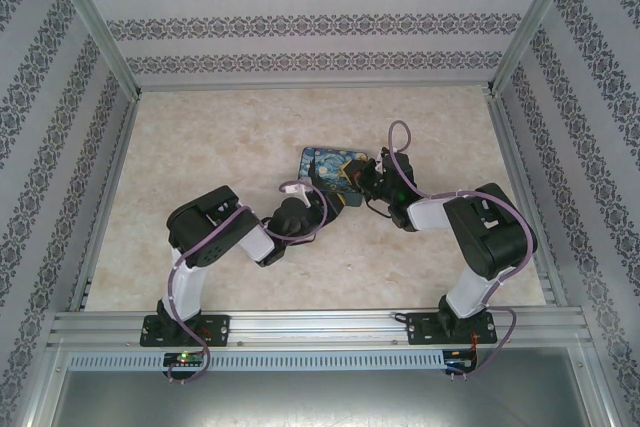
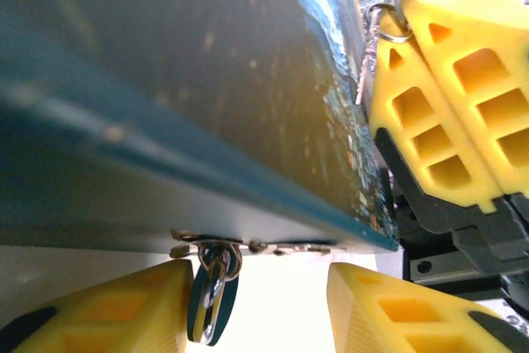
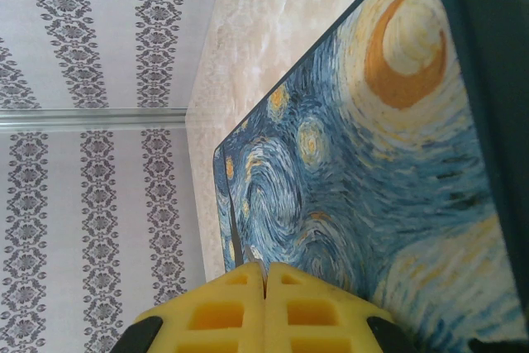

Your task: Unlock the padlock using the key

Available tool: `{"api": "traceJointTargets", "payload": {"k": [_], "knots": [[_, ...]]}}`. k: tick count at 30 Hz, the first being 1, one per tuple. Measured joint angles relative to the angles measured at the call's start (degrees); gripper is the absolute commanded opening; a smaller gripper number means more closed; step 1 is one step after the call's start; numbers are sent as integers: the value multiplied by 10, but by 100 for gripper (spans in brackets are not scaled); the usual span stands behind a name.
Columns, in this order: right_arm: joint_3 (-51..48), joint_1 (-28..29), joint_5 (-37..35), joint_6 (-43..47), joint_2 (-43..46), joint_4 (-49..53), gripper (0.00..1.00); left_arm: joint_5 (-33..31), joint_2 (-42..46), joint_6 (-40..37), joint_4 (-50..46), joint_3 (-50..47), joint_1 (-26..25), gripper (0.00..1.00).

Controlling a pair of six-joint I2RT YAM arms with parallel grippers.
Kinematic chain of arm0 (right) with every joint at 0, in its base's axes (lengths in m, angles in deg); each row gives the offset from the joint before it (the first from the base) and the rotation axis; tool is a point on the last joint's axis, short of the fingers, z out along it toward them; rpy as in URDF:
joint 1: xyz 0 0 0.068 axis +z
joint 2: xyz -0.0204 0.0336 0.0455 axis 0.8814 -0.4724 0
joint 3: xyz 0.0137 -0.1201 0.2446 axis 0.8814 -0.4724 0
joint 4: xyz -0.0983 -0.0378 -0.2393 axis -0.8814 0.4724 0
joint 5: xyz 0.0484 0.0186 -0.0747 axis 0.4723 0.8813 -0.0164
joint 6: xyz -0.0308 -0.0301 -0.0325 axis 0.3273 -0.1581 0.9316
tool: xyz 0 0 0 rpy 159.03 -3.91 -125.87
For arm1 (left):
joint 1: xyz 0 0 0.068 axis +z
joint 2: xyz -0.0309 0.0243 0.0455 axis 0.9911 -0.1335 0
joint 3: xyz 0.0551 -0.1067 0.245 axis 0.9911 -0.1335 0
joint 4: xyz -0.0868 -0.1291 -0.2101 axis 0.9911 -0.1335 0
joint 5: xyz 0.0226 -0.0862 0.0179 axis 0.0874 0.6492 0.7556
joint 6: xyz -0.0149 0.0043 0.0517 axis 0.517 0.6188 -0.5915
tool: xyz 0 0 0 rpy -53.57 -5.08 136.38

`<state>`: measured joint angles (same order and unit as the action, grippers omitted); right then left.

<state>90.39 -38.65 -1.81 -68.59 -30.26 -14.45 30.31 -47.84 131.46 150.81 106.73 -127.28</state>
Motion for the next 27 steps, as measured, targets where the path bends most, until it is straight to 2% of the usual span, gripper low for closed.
{"api": "traceJointTargets", "payload": {"k": [6, 27], "knots": [[-3, 0, -4, -4, 0, -5, 0, -2, 15, -7, -56, 11, 0, 41], [-25, -1, -6, -11, 9, -24, 0, -5, 14, -29, -92, 27, 0, 20]]}}
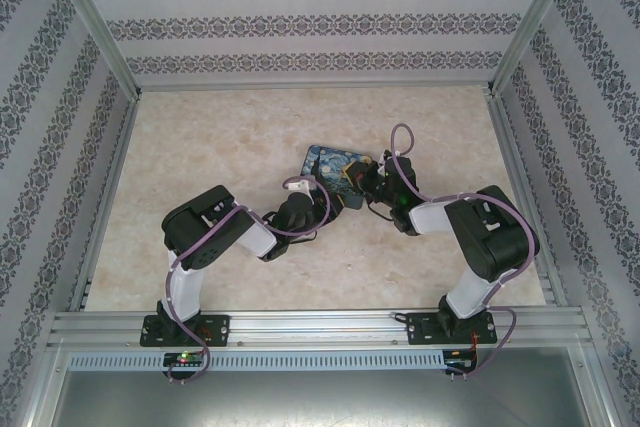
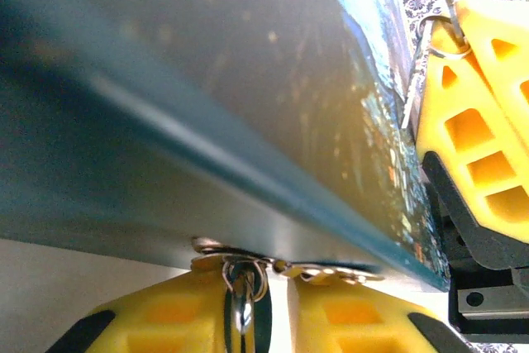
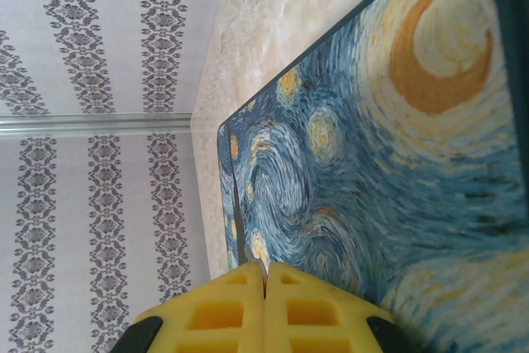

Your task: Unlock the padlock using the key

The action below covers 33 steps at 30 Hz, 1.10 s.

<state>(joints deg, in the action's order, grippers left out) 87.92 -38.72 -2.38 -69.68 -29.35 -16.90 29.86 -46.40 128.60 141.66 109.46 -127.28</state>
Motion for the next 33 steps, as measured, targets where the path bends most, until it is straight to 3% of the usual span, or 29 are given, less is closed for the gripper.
{"api": "traceJointTargets", "payload": {"k": [6, 10, 16, 25, 33], "knots": [[-2, -1, 0, 0, 1, -1, 0, 0, -2, -8, -3, 3, 0, 11], [-2, -2, 2, 1, 6, 6, 0, 1, -2, -8, -3, 3, 1, 0], [-2, -9, 18, 19, 47, 59, 0, 16, -3, 3, 11, -2, 9, 0], [-12, -8, 25, 81, 231, 169, 0, 39, 27, 25, 19, -50, 49, 0], [-121, 28, 7, 85, 397, 237, 0, 67, 72, 40, -25, -74, 87, 0]]}}
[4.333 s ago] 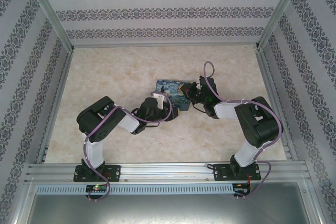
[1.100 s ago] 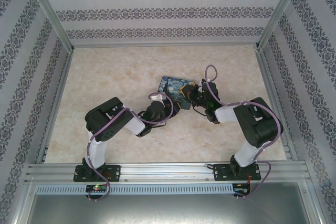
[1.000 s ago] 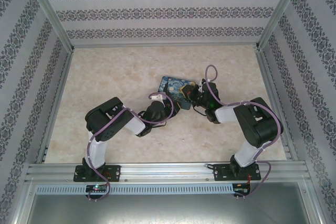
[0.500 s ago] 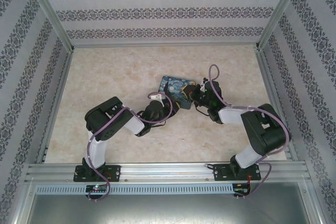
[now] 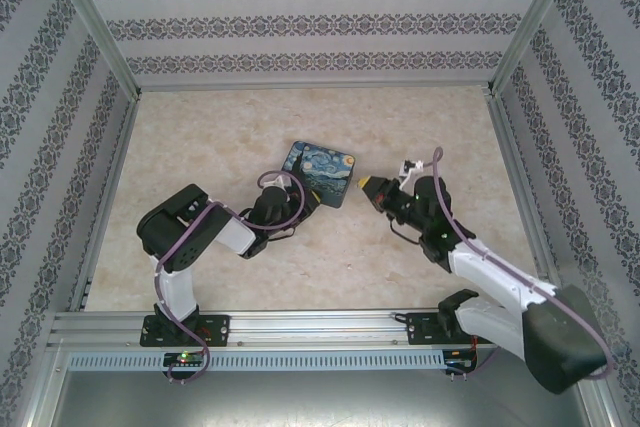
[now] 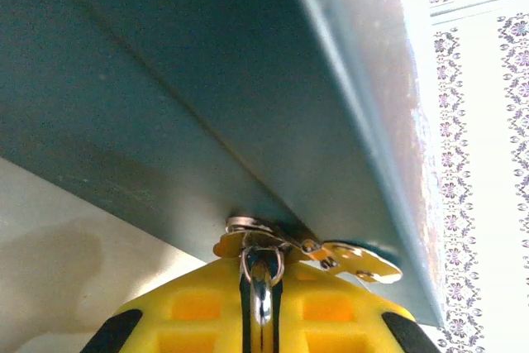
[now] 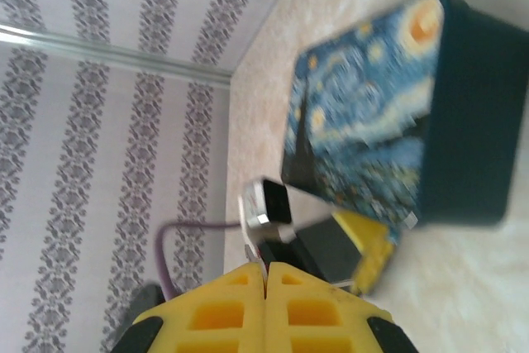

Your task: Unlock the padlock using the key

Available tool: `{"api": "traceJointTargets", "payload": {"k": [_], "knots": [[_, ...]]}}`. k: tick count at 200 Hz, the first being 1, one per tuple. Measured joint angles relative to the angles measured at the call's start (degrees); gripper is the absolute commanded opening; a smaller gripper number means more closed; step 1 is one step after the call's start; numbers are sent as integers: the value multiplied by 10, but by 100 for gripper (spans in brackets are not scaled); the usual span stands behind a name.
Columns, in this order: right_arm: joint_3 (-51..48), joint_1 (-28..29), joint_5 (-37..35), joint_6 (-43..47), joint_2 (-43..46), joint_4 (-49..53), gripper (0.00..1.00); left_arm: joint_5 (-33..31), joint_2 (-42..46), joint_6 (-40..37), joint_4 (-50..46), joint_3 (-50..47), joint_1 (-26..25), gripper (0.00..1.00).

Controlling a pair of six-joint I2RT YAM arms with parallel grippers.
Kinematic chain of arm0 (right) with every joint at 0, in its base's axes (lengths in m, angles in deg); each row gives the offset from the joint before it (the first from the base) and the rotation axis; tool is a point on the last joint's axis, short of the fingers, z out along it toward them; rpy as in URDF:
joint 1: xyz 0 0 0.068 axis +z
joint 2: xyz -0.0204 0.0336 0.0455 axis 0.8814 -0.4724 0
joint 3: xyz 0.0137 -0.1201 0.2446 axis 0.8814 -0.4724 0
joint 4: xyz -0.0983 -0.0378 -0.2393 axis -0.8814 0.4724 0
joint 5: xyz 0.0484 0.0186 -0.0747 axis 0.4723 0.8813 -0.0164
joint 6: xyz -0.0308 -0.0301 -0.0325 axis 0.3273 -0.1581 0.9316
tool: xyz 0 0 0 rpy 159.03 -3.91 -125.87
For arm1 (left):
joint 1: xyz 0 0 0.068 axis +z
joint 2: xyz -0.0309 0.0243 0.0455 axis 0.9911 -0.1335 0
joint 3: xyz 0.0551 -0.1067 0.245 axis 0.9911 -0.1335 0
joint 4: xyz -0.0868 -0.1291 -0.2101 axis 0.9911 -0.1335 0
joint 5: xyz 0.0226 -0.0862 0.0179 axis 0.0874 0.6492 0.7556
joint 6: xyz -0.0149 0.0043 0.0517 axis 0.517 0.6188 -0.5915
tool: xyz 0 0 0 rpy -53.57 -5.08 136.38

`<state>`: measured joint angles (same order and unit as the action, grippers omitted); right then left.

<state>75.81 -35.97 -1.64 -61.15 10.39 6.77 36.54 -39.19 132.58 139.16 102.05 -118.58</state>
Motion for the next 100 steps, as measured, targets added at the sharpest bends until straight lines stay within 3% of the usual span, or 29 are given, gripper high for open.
{"api": "traceJointTargets", "payload": {"k": [46, 100], "knots": [[-102, 85, -71, -38, 82, 31, 0, 68, 26, 32, -26, 0, 6, 0], [-130, 146, -145, -68, 81, 30, 0, 104, 40, 102, -7, -12, 7, 0]]}}
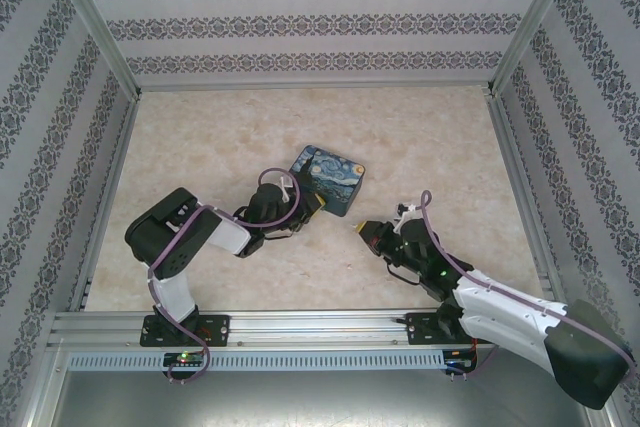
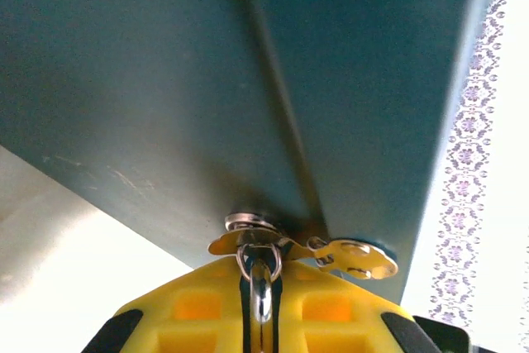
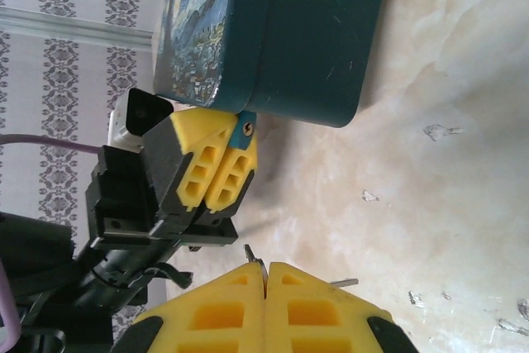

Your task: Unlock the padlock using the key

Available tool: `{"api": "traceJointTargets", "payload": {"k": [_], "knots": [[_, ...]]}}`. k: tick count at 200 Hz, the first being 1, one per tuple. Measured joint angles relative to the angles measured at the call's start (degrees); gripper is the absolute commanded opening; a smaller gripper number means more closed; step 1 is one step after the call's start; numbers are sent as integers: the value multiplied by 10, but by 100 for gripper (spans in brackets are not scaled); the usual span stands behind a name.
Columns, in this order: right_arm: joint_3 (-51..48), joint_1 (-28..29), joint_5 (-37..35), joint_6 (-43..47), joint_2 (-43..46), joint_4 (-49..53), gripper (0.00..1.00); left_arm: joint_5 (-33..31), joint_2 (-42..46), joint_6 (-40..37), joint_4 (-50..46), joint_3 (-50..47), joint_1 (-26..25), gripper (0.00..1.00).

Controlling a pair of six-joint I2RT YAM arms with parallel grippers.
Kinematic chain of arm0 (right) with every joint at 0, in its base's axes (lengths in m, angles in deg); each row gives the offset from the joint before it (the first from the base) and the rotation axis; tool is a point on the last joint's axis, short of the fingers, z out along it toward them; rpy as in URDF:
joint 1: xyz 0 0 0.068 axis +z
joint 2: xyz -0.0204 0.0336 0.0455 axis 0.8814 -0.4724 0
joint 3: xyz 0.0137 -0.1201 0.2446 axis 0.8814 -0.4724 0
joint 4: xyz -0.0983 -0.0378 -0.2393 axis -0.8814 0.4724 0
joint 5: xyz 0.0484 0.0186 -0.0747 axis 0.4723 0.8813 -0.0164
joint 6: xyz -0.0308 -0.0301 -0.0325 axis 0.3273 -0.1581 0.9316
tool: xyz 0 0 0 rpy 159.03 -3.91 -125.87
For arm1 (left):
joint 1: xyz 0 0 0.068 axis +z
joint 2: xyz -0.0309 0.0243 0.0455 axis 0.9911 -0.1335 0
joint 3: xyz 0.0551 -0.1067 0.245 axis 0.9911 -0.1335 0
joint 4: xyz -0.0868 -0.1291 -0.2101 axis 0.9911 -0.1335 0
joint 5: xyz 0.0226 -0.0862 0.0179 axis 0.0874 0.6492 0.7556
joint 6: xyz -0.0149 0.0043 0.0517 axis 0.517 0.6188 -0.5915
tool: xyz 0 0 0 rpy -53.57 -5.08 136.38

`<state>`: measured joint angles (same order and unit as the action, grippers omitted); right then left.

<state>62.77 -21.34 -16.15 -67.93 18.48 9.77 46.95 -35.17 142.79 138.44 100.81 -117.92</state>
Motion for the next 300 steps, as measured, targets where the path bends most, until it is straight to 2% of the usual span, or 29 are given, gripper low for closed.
{"api": "traceJointTargets", "payload": {"k": [47, 101, 195, 300], "knots": [[0, 22, -45, -33, -35, -32, 0, -21, 54, 48, 21, -45, 0, 0], [3, 46, -86, -91, -63, -56, 0, -55, 112, 54, 19, -55, -4, 0], [60, 73, -97, -156, -154, -133, 0, -83, 86, 66, 52, -56, -18, 0], [79, 73, -97, -207, -261, -243, 0, -87, 74, 70, 85, -57, -27, 0]]}}
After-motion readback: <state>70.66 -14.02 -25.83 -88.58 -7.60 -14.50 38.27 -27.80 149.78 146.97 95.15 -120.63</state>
